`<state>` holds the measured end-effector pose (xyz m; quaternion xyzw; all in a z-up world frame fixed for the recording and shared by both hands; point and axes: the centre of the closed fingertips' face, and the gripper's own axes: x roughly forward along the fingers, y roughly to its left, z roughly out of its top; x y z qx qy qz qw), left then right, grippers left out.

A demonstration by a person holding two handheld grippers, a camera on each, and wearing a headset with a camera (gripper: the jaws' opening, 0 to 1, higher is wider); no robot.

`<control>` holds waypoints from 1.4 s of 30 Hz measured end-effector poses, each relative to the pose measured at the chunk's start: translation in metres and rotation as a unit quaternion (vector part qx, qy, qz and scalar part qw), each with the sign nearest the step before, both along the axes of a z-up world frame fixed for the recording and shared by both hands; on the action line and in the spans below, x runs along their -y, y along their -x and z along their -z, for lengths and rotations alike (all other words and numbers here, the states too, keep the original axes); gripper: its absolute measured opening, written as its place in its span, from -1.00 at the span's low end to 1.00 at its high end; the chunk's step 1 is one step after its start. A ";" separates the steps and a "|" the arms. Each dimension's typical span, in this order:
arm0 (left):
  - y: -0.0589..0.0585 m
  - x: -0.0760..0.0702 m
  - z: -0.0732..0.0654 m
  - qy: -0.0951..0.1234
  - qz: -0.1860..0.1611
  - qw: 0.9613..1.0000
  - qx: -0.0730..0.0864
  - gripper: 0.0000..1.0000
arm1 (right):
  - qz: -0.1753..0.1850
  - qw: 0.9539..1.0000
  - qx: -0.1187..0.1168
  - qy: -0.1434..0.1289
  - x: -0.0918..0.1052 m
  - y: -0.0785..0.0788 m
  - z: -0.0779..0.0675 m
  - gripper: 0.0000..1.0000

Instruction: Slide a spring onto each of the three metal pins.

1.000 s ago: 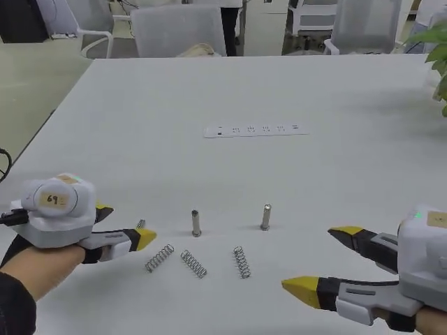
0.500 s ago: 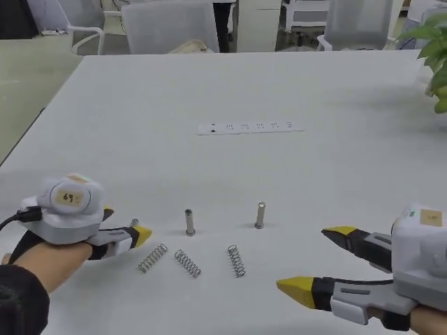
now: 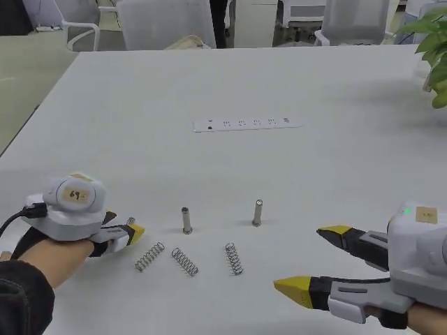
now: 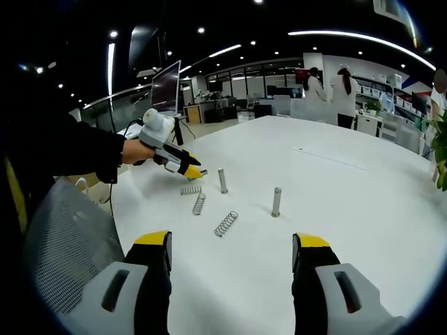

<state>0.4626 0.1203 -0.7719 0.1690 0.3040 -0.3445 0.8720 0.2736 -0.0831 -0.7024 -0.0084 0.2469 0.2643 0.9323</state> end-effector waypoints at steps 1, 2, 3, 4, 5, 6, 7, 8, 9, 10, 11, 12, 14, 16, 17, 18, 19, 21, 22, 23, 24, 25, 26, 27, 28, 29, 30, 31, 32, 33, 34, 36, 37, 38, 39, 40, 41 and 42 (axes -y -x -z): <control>0.000 0.001 0.001 -0.002 0.001 1.000 -0.001 -0.43 | 0.001 1.000 0.000 -0.001 0.001 0.000 0.000 0.39; -0.001 0.002 0.002 -0.005 0.001 1.000 -0.002 -0.44 | 0.001 1.000 0.000 -0.001 0.001 -0.001 0.000 0.38; -0.001 0.002 0.002 -0.005 0.001 1.000 -0.003 -0.45 | 0.001 1.000 0.000 -0.001 0.001 -0.001 0.000 0.38; -0.002 0.003 0.004 -0.008 0.001 1.000 -0.004 -0.48 | 0.001 1.000 -0.001 -0.001 0.001 -0.001 0.000 0.38; -0.002 0.003 0.004 -0.008 0.001 1.000 -0.005 -0.49 | 0.000 1.000 -0.001 0.000 0.001 -0.001 0.000 0.38; -0.003 0.003 0.004 -0.008 -0.001 1.000 -0.006 -0.49 | 0.000 1.000 -0.001 -0.001 0.001 -0.001 0.000 0.38; -0.002 0.004 0.005 -0.007 -0.002 1.000 -0.009 -0.51 | 0.000 1.000 -0.001 -0.001 0.001 -0.001 0.000 0.38; -0.003 0.004 0.005 -0.007 -0.004 1.000 -0.011 -0.53 | 0.000 1.000 -0.001 -0.001 0.001 -0.001 0.000 0.38; -0.003 0.004 0.006 -0.009 -0.003 1.000 -0.011 -0.57 | 0.000 1.000 -0.001 0.000 0.001 -0.001 0.000 0.38; -0.003 0.005 0.006 -0.010 -0.002 1.000 -0.011 -0.63 | 0.000 1.000 -0.001 0.000 0.001 -0.001 0.000 0.38; -0.004 0.005 0.007 -0.012 -0.003 1.000 -0.011 -0.65 | 0.000 1.000 -0.001 -0.001 0.002 -0.002 0.000 0.38; -0.004 0.004 0.007 -0.012 -0.005 1.000 -0.012 -0.66 | 0.001 1.000 -0.001 -0.001 0.002 -0.001 0.000 0.38; -0.005 0.005 0.007 -0.011 -0.006 1.000 -0.014 -0.66 | 0.001 1.000 -0.001 -0.001 0.002 -0.002 0.000 0.38; -0.005 0.005 0.009 -0.015 -0.007 1.000 -0.016 -0.68 | 0.001 1.000 -0.002 -0.001 0.002 -0.001 0.000 0.37; -0.005 0.004 0.010 -0.016 -0.008 1.000 -0.018 -0.69 | 0.001 1.000 -0.002 0.000 0.002 -0.001 0.001 0.37; -0.005 0.004 0.010 -0.018 -0.009 1.000 -0.019 -0.71 | 0.001 1.000 -0.002 -0.001 0.002 -0.001 0.001 0.37; -0.005 0.004 0.010 -0.018 -0.008 1.000 -0.019 -0.73 | 0.000 1.000 -0.002 -0.001 0.003 -0.001 0.000 0.37; -0.005 0.005 0.010 -0.019 -0.007 1.000 -0.019 -0.77 | 0.001 1.000 -0.002 -0.002 0.003 -0.002 0.000 0.37; -0.005 0.005 0.011 -0.019 -0.007 1.000 -0.020 -0.80 | 0.002 1.000 -0.001 -0.002 0.004 -0.002 0.000 0.37; -0.005 0.005 0.011 -0.018 -0.009 1.000 -0.022 -0.81 | 0.002 1.000 -0.001 -0.003 0.004 -0.002 0.000 0.37; -0.005 0.005 0.011 -0.019 -0.009 1.000 -0.022 -0.81 | 0.002 1.000 -0.001 -0.004 0.004 -0.002 0.000 0.37; -0.005 0.005 0.011 -0.018 -0.010 1.000 -0.022 -0.81 | 0.003 1.000 -0.001 -0.003 0.004 -0.002 0.000 0.38; -0.005 0.004 0.011 -0.019 -0.011 0.999 -0.023 -0.82 | 0.003 1.000 0.000 -0.002 0.005 -0.002 0.000 0.37; -0.005 0.005 0.011 -0.019 -0.010 0.999 -0.023 -0.82 | 0.002 1.000 -0.001 -0.003 0.005 -0.001 0.000 0.37; -0.006 0.004 0.011 -0.022 -0.009 0.999 -0.022 -0.83 | 0.002 1.000 -0.001 -0.003 0.004 -0.001 0.000 0.37; -0.006 0.004 0.011 -0.022 -0.010 0.999 -0.022 -0.84 | 0.001 1.000 0.000 -0.001 0.005 -0.001 0.000 0.37; -0.006 0.004 0.011 -0.023 -0.011 0.999 -0.022 -0.86 | 0.000 1.000 -0.001 0.001 0.005 -0.001 0.001 0.37; -0.006 0.004 0.011 -0.024 -0.012 0.999 -0.023 -0.88 | -0.001 1.000 -0.002 0.002 0.004 -0.001 0.001 0.37; -0.006 0.005 0.011 -0.024 -0.012 0.999 -0.024 -0.90 | -0.001 1.000 -0.003 0.002 0.004 -0.001 0.002 0.37; -0.006 0.006 0.011 -0.025 -0.012 0.999 -0.024 -0.91 | -0.001 1.000 -0.002 0.001 0.004 -0.001 0.001 0.37; -0.006 0.006 0.011 -0.027 -0.011 0.999 -0.024 -0.92 | 0.000 1.000 -0.002 0.000 0.004 -0.001 0.001 0.37; -0.006 0.006 0.011 -0.030 -0.011 0.999 -0.023 -0.93 | 0.000 1.000 -0.002 -0.001 0.005 -0.001 0.001 0.37; -0.006 0.006 0.011 -0.031 -0.011 0.999 -0.024 -0.94 | 0.000 1.000 -0.002 -0.001 0.005 0.000 0.001 0.37; -0.006 0.006 0.011 -0.031 -0.012 0.999 -0.024 -0.95 | -0.001 1.000 -0.003 -0.001 0.005 0.000 0.001 0.36; -0.006 0.006 0.011 -0.033 -0.013 0.999 -0.026 -0.97 | -0.001 1.000 -0.003 -0.001 0.005 0.000 0.001 0.36; -0.006 0.006 0.012 -0.033 -0.013 0.999 -0.026 -0.98 | -0.001 1.000 -0.003 -0.001 0.005 0.000 0.001 0.36; -0.005 0.005 0.012 -0.034 -0.014 0.999 -0.027 -0.99 | -0.001 1.000 -0.003 -0.001 0.005 0.000 0.001 0.36; -0.005 0.005 0.012 -0.035 -0.014 0.999 -0.028 -0.99 | -0.002 1.000 -0.003 -0.001 0.005 0.000 0.001 0.36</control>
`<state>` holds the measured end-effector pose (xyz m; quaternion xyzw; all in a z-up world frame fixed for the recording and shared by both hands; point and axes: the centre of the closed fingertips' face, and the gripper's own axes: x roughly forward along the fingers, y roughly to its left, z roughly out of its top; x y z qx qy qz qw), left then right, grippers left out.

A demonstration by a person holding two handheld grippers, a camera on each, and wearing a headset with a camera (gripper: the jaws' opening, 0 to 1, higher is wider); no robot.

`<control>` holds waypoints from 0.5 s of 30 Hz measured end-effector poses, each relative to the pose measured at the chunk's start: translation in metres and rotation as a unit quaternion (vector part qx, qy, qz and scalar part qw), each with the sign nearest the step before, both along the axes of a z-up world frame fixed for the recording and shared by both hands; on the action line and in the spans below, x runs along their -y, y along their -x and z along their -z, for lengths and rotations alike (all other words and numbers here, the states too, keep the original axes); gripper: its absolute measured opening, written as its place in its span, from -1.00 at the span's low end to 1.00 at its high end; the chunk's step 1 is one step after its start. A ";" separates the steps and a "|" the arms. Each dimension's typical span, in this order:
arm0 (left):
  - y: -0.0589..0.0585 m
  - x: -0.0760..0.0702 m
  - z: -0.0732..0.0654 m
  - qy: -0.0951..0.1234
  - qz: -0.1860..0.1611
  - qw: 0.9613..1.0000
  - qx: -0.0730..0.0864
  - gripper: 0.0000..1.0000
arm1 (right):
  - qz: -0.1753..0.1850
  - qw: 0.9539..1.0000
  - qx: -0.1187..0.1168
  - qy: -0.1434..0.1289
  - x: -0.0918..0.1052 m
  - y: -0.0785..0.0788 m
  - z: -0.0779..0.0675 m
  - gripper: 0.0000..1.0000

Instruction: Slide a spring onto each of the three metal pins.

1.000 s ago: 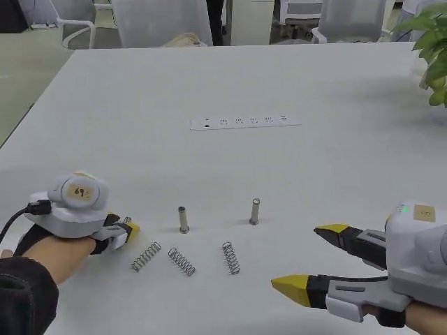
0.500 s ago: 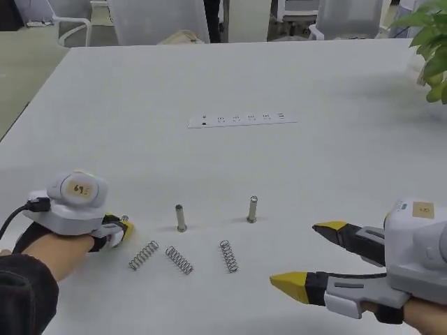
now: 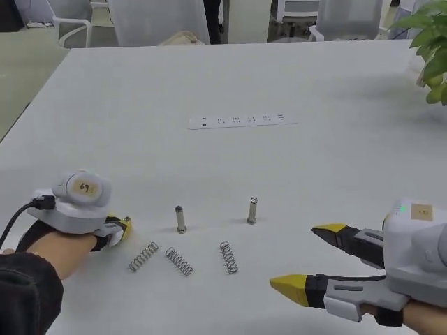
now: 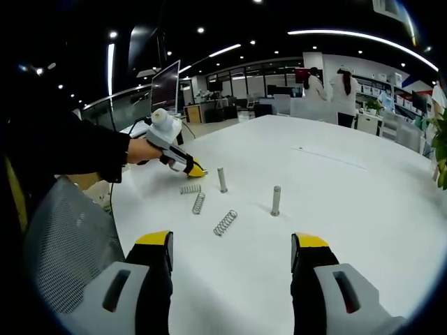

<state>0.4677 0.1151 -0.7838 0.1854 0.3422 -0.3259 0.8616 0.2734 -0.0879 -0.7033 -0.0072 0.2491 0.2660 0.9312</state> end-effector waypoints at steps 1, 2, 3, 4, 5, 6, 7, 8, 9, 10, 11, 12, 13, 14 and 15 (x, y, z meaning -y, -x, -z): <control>0.000 0.000 0.000 0.001 0.000 1.000 -0.001 -0.99 | 0.000 1.000 0.000 0.000 0.000 0.000 0.000 0.36; 0.000 0.000 0.000 0.002 -0.001 1.000 -0.002 -0.99 | 0.000 1.000 0.000 0.000 0.000 0.000 0.000 0.35; 0.001 0.000 0.000 0.002 -0.001 1.000 -0.004 -1.00 | 0.000 1.000 0.000 -0.001 0.000 0.000 0.000 0.35; 0.001 -0.001 0.000 0.001 -0.001 1.000 -0.004 -1.00 | 0.000 1.000 0.001 -0.001 0.000 0.000 0.000 0.35; 0.001 -0.001 0.000 0.001 0.000 1.000 -0.004 -1.00 | 0.000 1.000 0.001 -0.001 0.000 0.000 0.000 0.35; 0.002 -0.001 0.000 0.001 0.000 1.000 -0.005 -1.00 | 0.000 1.000 0.001 -0.001 0.000 0.000 -0.001 0.35; 0.002 -0.001 0.000 0.003 0.000 1.000 -0.005 -1.00 | 0.000 1.000 0.001 -0.001 0.000 0.000 -0.001 0.35; 0.002 -0.001 -0.002 0.004 0.000 1.000 -0.004 -1.00 | -0.001 1.000 0.001 -0.001 -0.001 0.000 -0.001 0.35; 0.003 0.000 -0.003 0.006 0.000 1.000 -0.004 -1.00 | -0.001 1.000 0.001 -0.001 -0.001 0.000 0.000 0.35; 0.003 0.000 -0.005 0.010 0.000 1.000 -0.003 -1.00 | -0.001 1.000 0.001 0.000 -0.001 0.000 0.000 0.35; 0.003 0.001 -0.006 0.012 0.000 1.000 -0.003 -1.00 | -0.001 1.000 0.001 0.000 -0.001 -0.001 0.000 0.34; 0.003 0.001 -0.007 0.014 0.000 1.000 -0.002 -1.00 | -0.001 1.000 0.001 0.000 -0.001 -0.001 0.000 0.34; 0.003 0.001 -0.008 0.016 0.000 1.000 -0.001 -1.00 | -0.002 1.000 0.002 -0.001 -0.001 -0.001 -0.001 0.34; 0.004 0.002 -0.009 0.017 0.000 1.000 -0.001 -1.00 | -0.002 1.000 0.002 -0.001 -0.001 -0.001 -0.001 0.34; 0.004 0.002 -0.010 0.019 0.000 1.000 -0.001 -1.00 | -0.002 1.000 0.002 0.000 -0.002 -0.001 -0.001 0.34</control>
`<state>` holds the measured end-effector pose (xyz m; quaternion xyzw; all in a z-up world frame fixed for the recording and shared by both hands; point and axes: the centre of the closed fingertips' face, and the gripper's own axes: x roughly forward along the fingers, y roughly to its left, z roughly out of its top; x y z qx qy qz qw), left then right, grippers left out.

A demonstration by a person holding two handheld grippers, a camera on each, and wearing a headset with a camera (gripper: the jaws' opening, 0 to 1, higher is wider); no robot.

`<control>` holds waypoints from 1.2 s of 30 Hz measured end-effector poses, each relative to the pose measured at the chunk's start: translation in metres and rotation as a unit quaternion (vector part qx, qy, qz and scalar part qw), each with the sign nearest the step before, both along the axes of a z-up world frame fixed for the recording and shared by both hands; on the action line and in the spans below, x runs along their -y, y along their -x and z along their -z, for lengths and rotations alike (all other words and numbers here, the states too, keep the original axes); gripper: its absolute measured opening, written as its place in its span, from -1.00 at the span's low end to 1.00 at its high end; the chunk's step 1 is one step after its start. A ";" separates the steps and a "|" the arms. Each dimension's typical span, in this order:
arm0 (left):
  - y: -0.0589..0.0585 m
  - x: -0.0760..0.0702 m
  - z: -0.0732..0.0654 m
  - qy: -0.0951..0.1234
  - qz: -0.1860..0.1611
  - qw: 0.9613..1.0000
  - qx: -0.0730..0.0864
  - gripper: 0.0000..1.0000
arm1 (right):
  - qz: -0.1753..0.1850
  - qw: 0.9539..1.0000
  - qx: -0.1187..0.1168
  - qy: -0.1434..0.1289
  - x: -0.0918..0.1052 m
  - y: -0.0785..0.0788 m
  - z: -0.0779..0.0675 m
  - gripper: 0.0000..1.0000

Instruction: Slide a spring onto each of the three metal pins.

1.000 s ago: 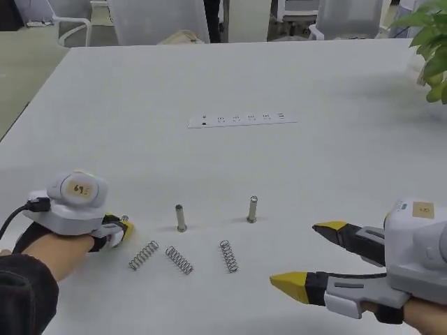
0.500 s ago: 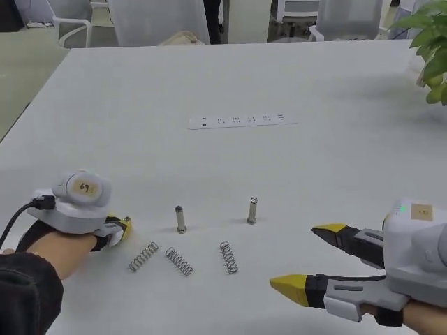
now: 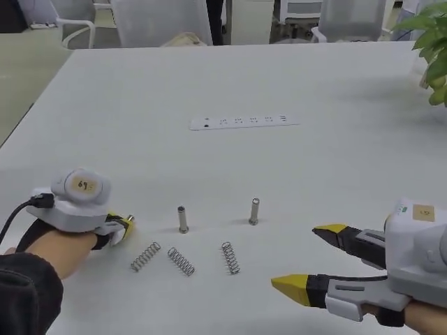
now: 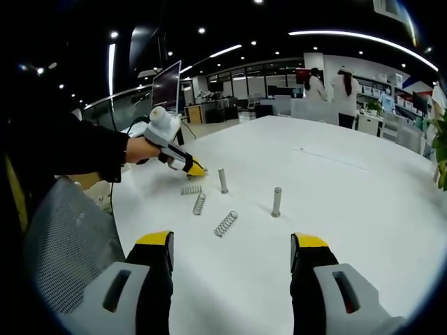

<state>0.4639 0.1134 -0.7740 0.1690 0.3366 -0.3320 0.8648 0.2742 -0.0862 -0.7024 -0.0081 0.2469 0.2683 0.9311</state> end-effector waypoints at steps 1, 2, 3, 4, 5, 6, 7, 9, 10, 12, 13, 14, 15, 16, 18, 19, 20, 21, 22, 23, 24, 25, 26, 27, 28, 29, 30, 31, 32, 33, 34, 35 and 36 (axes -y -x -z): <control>0.000 0.000 -0.001 0.001 0.000 1.000 0.000 -1.00 | 0.000 1.000 0.000 0.000 0.000 0.000 0.000 0.34; 0.001 0.000 -0.002 0.003 0.001 1.000 0.001 -1.00 | 0.000 1.000 0.000 0.000 0.000 0.000 0.000 0.34; 0.002 0.000 -0.003 0.003 0.001 1.000 0.002 -1.00 | 0.000 1.000 0.000 0.000 0.000 0.000 0.000 0.34; 0.002 -0.001 -0.004 0.004 0.001 1.000 0.003 -1.00 | 0.000 1.000 0.001 0.000 -0.001 0.000 0.000 0.34; 0.003 -0.001 -0.005 0.005 0.001 1.000 0.003 -1.00 | 0.000 1.000 0.001 0.001 0.000 0.000 0.000 0.34; 0.004 -0.001 -0.006 0.007 0.001 1.000 0.003 -1.00 | 0.000 1.000 0.001 0.001 -0.001 0.000 0.000 0.34; 0.004 -0.001 -0.007 0.009 0.001 1.000 0.003 -1.00 | 0.000 1.000 0.002 0.001 -0.001 0.000 0.000 0.34; 0.006 -0.002 -0.009 0.011 0.001 1.000 0.004 -1.00 | -0.001 1.000 0.002 0.000 -0.002 -0.001 -0.001 0.34; 0.006 -0.002 -0.010 0.013 0.001 1.000 0.005 -1.00 | -0.002 1.000 0.003 0.001 -0.002 -0.001 -0.001 0.34; 0.007 -0.003 -0.011 0.013 0.001 1.000 0.006 -1.00 | -0.002 1.000 0.003 0.001 -0.003 -0.001 -0.001 0.34; 0.007 -0.004 -0.012 0.014 0.000 1.000 0.006 -1.00 | -0.003 1.000 0.004 0.001 -0.003 -0.001 -0.001 0.34; 0.007 -0.004 -0.013 0.015 0.000 1.000 0.006 -1.00 | -0.003 1.000 0.004 0.001 -0.004 0.000 -0.001 0.34; 0.008 -0.005 -0.014 0.017 -0.001 1.000 0.007 -1.00 | -0.003 1.000 0.004 0.001 -0.004 0.000 -0.002 0.34; 0.008 -0.005 -0.015 0.018 -0.001 1.000 0.008 -1.00 | -0.004 1.000 0.005 0.001 -0.004 0.000 -0.002 0.34; 0.008 -0.006 -0.016 0.019 -0.001 1.000 0.009 -1.00 | -0.004 1.000 0.005 0.000 -0.005 0.000 -0.002 0.34; 0.009 -0.006 -0.017 0.021 -0.001 1.000 0.010 -1.00 | -0.004 1.000 0.006 0.000 -0.005 0.000 -0.002 0.34; 0.009 -0.006 -0.018 0.021 -0.001 1.000 0.010 -1.00 | -0.005 1.000 0.006 0.001 -0.005 0.000 -0.002 0.34; 0.009 -0.006 -0.019 0.022 -0.001 1.000 0.011 -1.00 | -0.005 1.000 0.006 0.001 -0.006 0.000 -0.002 0.34; 0.009 -0.006 -0.019 0.023 -0.001 1.000 0.012 -1.00 | -0.006 1.000 0.006 0.001 -0.006 0.000 -0.002 0.34; 0.010 -0.007 -0.020 0.023 -0.002 1.000 0.013 -1.00 | -0.006 1.000 0.006 0.001 -0.006 0.000 -0.002 0.34; 0.010 -0.007 -0.021 0.025 -0.002 1.000 0.013 -1.00 | -0.007 1.000 0.006 0.001 -0.007 0.000 -0.002 0.34; 0.010 -0.007 -0.022 0.028 -0.003 1.000 0.013 -1.00 | -0.007 1.000 0.006 0.001 -0.007 0.000 -0.002 0.34; 0.010 -0.007 -0.023 0.030 -0.005 0.999 0.013 -1.00 | -0.007 1.000 0.007 0.002 -0.007 0.000 -0.003 0.34; 0.011 -0.007 -0.023 0.030 -0.005 0.999 0.014 -1.00 | -0.007 1.000 0.007 0.001 -0.007 0.000 -0.003 0.34; 0.011 -0.008 -0.024 0.031 -0.005 0.999 0.014 -1.00 | -0.007 1.000 0.007 0.001 -0.007 0.000 -0.003 0.34; 0.011 -0.008 -0.024 0.031 -0.005 0.999 0.014 -1.00 | -0.007 1.000 0.007 0.001 -0.007 0.000 -0.003 0.34; 0.011 -0.008 -0.025 0.032 -0.005 0.999 0.015 -1.00 | -0.007 1.000 0.007 0.001 -0.007 0.000 -0.003 0.34; 0.012 -0.008 -0.025 0.031 -0.005 0.999 0.015 -1.00 | -0.007 1.000 0.007 0.002 -0.007 0.000 -0.003 0.34; 0.012 -0.008 -0.025 0.032 -0.005 0.999 0.014 -1.00 | -0.007 1.000 0.007 0.002 -0.007 0.000 -0.003 0.34; 0.012 -0.008 -0.026 0.033 -0.006 0.999 0.014 -1.00 | -0.008 1.000 0.007 0.002 -0.007 0.000 -0.003 0.34; 0.013 -0.008 -0.026 0.034 -0.006 0.999 0.013 -1.00 | -0.008 1.000 0.007 0.001 -0.007 0.000 -0.003 0.34; 0.013 -0.008 -0.026 0.035 -0.007 0.999 0.014 -1.00 | -0.008 1.000 0.007 0.001 -0.007 0.000 -0.003 0.34; 0.012 -0.007 -0.027 0.036 -0.006 0.999 0.015 -1.00 | -0.008 1.000 0.007 0.001 -0.008 0.000 -0.003 0.34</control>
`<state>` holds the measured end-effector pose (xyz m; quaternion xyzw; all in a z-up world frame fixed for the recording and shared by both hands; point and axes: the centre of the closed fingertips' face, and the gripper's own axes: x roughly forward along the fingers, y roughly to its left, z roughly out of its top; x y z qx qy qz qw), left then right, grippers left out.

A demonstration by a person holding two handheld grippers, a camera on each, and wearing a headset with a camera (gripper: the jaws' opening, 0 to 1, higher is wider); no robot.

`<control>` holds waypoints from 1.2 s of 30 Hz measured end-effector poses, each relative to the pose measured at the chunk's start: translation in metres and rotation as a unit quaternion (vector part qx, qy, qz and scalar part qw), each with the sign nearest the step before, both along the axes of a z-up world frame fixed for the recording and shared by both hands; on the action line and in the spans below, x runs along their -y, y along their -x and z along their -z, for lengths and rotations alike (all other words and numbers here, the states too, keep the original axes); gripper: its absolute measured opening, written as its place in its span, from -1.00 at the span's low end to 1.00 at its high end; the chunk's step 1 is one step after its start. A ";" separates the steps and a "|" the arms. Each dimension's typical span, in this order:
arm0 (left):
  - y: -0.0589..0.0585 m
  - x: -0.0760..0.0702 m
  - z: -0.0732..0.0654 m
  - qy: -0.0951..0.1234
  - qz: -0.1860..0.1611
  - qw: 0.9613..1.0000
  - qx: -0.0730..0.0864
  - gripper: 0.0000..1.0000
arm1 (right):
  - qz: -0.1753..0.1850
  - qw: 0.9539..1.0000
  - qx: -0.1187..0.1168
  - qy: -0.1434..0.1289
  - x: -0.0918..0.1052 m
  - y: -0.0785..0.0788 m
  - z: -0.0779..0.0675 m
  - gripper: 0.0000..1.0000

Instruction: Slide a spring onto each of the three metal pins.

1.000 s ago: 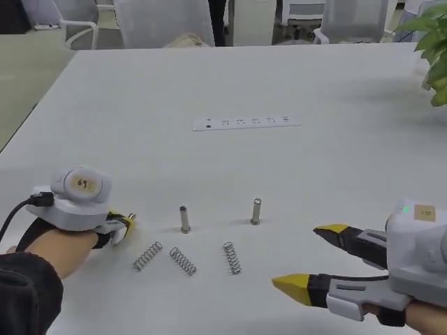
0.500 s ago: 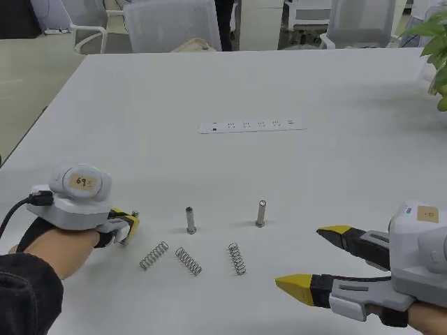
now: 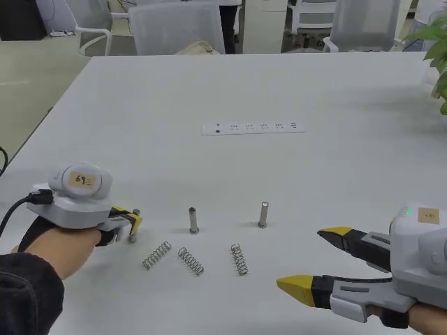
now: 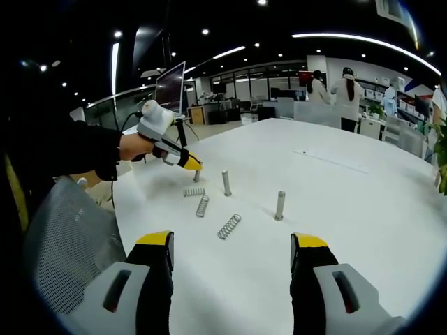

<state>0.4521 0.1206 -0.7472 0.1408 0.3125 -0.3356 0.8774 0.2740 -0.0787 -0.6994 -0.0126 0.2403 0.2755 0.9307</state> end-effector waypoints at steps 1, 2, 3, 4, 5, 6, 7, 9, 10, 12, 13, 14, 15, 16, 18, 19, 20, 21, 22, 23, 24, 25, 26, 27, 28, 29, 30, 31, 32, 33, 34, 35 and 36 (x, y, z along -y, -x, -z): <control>0.000 0.000 0.000 0.000 0.000 1.000 0.000 -1.00 | 0.000 1.000 -0.001 0.000 0.000 0.000 0.000 0.34; 0.000 0.000 0.000 0.001 -0.001 1.000 0.000 -1.00 | -0.001 1.000 -0.001 0.001 0.000 0.000 0.000 0.34; -0.001 0.001 0.000 0.001 -0.001 1.000 0.000 -1.00 | -0.001 1.000 -0.001 0.001 0.000 0.000 0.001 0.34; -0.001 0.001 0.000 0.001 -0.001 1.000 0.001 -1.00 | -0.001 1.000 -0.002 0.000 0.000 0.000 0.001 0.34; -0.001 0.001 0.000 0.002 -0.001 1.000 0.000 -1.00 | -0.002 1.000 -0.001 0.001 0.000 0.000 0.001 0.34; -0.001 0.001 0.000 0.002 -0.002 1.000 0.000 -1.00 | -0.002 1.000 -0.001 0.001 -0.001 0.000 0.001 0.34; -0.001 0.001 0.000 0.003 -0.002 1.000 -0.001 -1.00 | -0.002 1.000 -0.001 0.001 -0.001 0.000 0.001 0.34; -0.001 0.002 0.000 0.009 -0.004 1.000 -0.005 -1.00 | -0.002 1.000 -0.002 0.002 -0.001 0.000 0.001 0.34; 0.000 0.001 0.001 0.010 -0.006 1.000 -0.007 -1.00 | -0.003 1.000 -0.002 0.002 -0.001 0.000 0.001 0.34; 0.001 0.002 0.001 0.009 -0.005 1.000 -0.006 -1.00 | -0.003 1.000 -0.002 0.003 -0.001 0.001 0.001 0.34; 0.001 0.002 0.001 0.010 -0.005 1.000 -0.005 -1.00 | -0.003 1.000 -0.002 0.003 -0.001 0.001 0.001 0.34; 0.002 0.002 0.001 0.011 -0.006 1.000 -0.006 -1.00 | -0.003 1.000 -0.002 0.002 -0.001 0.001 0.001 0.34; 0.002 0.002 0.001 0.011 -0.006 1.000 -0.007 -1.00 | -0.003 1.000 -0.003 0.003 0.000 0.001 0.001 0.34; 0.003 0.003 0.001 0.011 -0.005 1.000 -0.007 -1.00 | -0.003 1.000 -0.002 0.003 -0.001 0.001 0.001 0.34; 0.004 0.003 0.001 0.013 -0.005 1.000 -0.009 -1.00 | -0.003 1.000 -0.002 0.003 -0.001 0.001 0.001 0.34; 0.004 0.003 0.001 0.013 -0.006 1.000 -0.010 -1.00 | -0.003 1.000 -0.002 0.003 -0.001 0.001 0.001 0.34; 0.005 0.004 0.001 0.015 -0.007 1.000 -0.011 -1.00 | -0.003 1.000 -0.002 0.003 -0.001 0.001 0.001 0.34; 0.005 0.004 0.001 0.015 -0.006 1.000 -0.012 -1.00 | -0.004 1.000 -0.002 0.003 -0.001 0.001 0.001 0.34; 0.006 0.004 0.001 0.015 -0.006 1.000 -0.012 -1.00 | -0.004 1.000 -0.002 0.003 -0.001 0.001 0.001 0.33; 0.006 0.004 0.001 0.015 -0.006 1.000 -0.012 -1.00 | -0.003 1.000 -0.002 0.002 -0.001 0.001 0.001 0.34; 0.006 0.004 0.001 0.015 -0.006 1.000 -0.012 -1.00 | -0.004 1.000 -0.002 0.003 -0.001 0.001 0.001 0.33; 0.007 0.004 0.001 0.015 -0.005 1.000 -0.013 -1.00 | -0.004 1.000 -0.002 0.003 -0.001 0.001 0.001 0.33; 0.007 0.005 0.001 0.015 -0.005 1.000 -0.012 -1.00 | -0.004 1.000 -0.002 0.003 -0.001 0.001 0.001 0.33; 0.007 0.004 0.001 0.015 -0.005 1.000 -0.012 -1.00 | -0.004 1.000 -0.002 0.002 -0.001 0.001 0.001 0.33; 0.007 0.004 0.001 0.016 -0.006 1.000 -0.013 -1.00 | -0.005 1.000 -0.002 0.003 -0.001 0.002 0.001 0.33; 0.007 0.004 0.001 0.017 -0.007 1.000 -0.014 -1.00 | -0.005 1.000 -0.002 0.004 -0.001 0.001 0.001 0.33; 0.007 0.003 0.001 0.018 -0.007 1.000 -0.015 -1.00 | -0.005 1.000 -0.003 0.003 -0.001 0.002 0.001 0.33; 0.007 0.003 0.001 0.018 -0.008 1.000 -0.016 -1.00 | -0.004 1.000 -0.003 0.003 -0.001 0.002 0.001 0.33; 0.007 0.003 0.001 0.019 -0.008 1.000 -0.017 -1.00 | -0.004 1.000 -0.002 0.003 -0.001 0.002 0.001 0.33; 0.007 0.003 0.001 0.019 -0.008 1.000 -0.017 -1.00 | -0.004 1.000 -0.003 0.004 -0.001 0.001 0.001 0.33; 0.008 0.003 0.001 0.020 -0.008 1.000 -0.017 -1.00 | -0.004 1.000 -0.003 0.004 -0.001 0.002 0.001 0.33; 0.008 0.003 0.001 0.021 -0.008 1.000 -0.019 -1.00 | -0.005 1.000 -0.003 0.004 -0.002 0.002 0.001 0.33; 0.008 0.003 0.001 0.022 -0.009 1.000 -0.020 -1.00 | -0.005 1.000 -0.003 0.004 -0.002 0.002 0.001 0.33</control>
